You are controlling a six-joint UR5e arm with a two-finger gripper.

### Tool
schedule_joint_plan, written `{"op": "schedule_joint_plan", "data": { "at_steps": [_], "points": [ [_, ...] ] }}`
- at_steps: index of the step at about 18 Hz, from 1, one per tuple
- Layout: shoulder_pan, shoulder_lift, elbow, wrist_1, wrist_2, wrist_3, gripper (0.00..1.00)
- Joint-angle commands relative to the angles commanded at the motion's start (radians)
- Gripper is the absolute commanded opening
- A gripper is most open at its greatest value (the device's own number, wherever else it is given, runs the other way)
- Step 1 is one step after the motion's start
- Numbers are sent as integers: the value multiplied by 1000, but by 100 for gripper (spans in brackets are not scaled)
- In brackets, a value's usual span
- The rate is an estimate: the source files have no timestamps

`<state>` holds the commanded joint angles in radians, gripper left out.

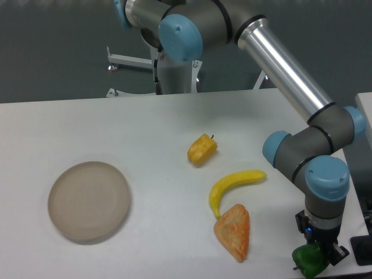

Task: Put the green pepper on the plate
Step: 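Grip the green pepper and lift it off the table, then carry the green pepper over the banana toward the beige plate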

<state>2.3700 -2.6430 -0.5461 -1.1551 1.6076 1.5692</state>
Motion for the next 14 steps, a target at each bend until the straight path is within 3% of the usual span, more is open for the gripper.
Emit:
{"op": "schedule_joint_plan", "data": {
  "at_steps": [6, 10, 14],
  "points": [
    [-5, 29, -34, -5, -5, -8, 31],
    [-9, 99, -129, -11, -6, -49, 31],
    [-38, 227, -270, -34, -8, -126, 31]
  ]
}}
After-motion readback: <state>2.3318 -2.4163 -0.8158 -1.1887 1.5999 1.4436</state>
